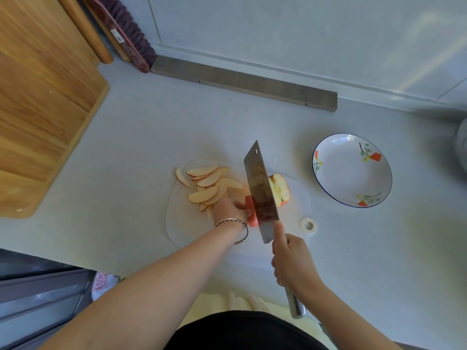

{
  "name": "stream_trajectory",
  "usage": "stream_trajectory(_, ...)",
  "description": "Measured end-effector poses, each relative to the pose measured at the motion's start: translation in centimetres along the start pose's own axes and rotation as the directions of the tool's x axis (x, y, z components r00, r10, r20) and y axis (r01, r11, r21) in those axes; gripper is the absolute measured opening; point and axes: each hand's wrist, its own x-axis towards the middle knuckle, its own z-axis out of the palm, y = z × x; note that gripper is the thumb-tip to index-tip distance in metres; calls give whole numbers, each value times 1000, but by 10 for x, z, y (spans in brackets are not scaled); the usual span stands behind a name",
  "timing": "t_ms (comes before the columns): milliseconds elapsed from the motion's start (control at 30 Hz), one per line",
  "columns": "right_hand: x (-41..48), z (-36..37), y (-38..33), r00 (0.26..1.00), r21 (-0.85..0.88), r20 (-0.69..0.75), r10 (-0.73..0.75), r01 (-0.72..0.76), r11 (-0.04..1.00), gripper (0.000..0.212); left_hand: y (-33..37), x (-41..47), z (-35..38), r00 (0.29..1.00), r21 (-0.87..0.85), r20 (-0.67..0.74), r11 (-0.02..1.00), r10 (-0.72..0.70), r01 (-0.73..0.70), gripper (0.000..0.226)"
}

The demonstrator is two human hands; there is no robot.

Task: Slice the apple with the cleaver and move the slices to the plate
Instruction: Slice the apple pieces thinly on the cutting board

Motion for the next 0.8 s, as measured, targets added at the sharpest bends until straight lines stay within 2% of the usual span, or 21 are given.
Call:
stream_trajectory(67,-2,2,5,1000,8,-14,-2,2,1000,55,1,-1,-1,1000,-6,0,1000,6,-6,11)
stream_trajectory(167,2,4,5,1000,-6,-18,9,-9,1000,55,5,-4,0,1000,-36,6,999,-3,3,30)
stream_trajectory(300,13,8,8,1000,-22,-9,24,-24,999,56,7,-5,2,1000,-27,0,999,17,-17,13)
stream_trajectory(367,14,13,9,1000,-15,-19,14,-14,1000,57,6,-5,2,1000,-19,9,1000,10,-10,15)
stream_trajectory(600,19,2,-10,999,190,6,50,-50,981,51,8,-9,1,1000,0,-10,1000,9,-9,9)
stream_trajectory(700,10,-7,-14,999,216,21,39,-43,976,51,6,-6,0,1000,28,2,1000,3,-3,24)
stream_trajectory(800,5,-12,-17,999,210,31,36,-42,977,52,4,-3,-2,1000,54,0,999,3,-3,25)
